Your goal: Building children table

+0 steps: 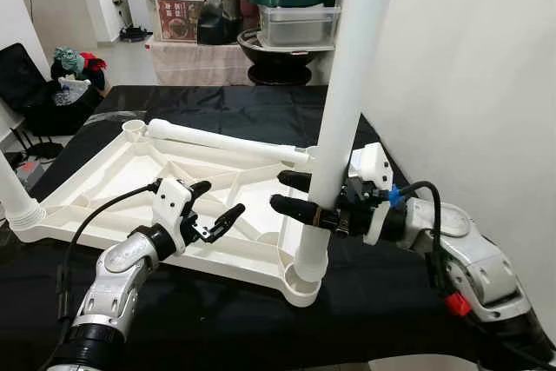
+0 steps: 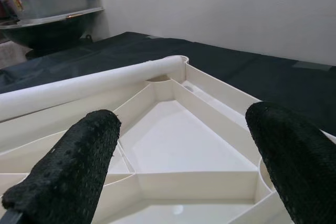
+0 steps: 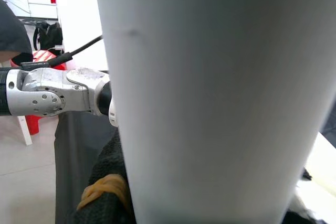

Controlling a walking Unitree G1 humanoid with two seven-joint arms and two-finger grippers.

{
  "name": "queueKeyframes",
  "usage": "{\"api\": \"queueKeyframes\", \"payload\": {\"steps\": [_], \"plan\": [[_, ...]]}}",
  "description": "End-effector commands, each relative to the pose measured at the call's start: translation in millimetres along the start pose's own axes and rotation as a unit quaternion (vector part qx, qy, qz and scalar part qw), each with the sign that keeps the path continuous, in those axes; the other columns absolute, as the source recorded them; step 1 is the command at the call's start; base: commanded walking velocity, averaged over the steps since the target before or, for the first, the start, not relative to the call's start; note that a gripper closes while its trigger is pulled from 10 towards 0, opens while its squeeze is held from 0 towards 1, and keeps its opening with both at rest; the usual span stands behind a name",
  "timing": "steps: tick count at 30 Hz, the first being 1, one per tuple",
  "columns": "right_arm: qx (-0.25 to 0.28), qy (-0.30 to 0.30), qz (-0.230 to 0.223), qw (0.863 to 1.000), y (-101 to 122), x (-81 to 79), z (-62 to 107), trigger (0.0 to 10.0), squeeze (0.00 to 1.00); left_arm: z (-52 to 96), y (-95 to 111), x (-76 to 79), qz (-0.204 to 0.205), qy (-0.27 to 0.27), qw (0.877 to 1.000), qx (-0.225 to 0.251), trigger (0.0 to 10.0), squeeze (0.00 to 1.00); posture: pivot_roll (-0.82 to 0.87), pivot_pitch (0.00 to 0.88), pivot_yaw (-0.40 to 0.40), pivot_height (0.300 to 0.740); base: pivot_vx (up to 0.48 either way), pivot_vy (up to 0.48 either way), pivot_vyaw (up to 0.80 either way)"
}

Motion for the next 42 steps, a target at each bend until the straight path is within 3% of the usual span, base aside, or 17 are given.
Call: {"api": "queueKeyframes", "payload": {"steps": [1,15,42], "plan": [[-0.007,-0.001,-0.001,1.0,-2.8,1.4,-0.7,0.0,0.0,-0.5,-3.0,3.2,0.002,-0.005,1.0,-0.007,10.0,0.0,0.05,0.0,-0.055,0.74,0.0,0.0,0.0],[-0.023,0.024,-0.015,0.999,-10.6,-14.6,2.3,0.0,0.0,-0.7,-6.6,3.8,0.003,-0.004,1.0,-0.012,10.0,0.0,0.03,0.0,-0.051,0.74,0.0,0.0,0.0],[-0.009,0.025,-0.065,0.998,-22.4,-21.6,-8.9,0.0,0.0,-3.8,-8.5,4.3,0.006,0.001,1.0,-0.013,10.0,0.0,0.04,0.0,-0.065,0.74,0.0,0.0,0.0]]}}
Point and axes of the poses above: a point about 5 cm out from each wrist's last joint towards the gripper, its own z axis pointing back from the gripper into the wrist, its own y axis along the axis of the wrist's last joint, x = y × z, the point moved 6 cm from there along -z, pointing out of the wrist towards the gripper, and after that the axes turned 13 degrees about -z, right-handed, at the moved point
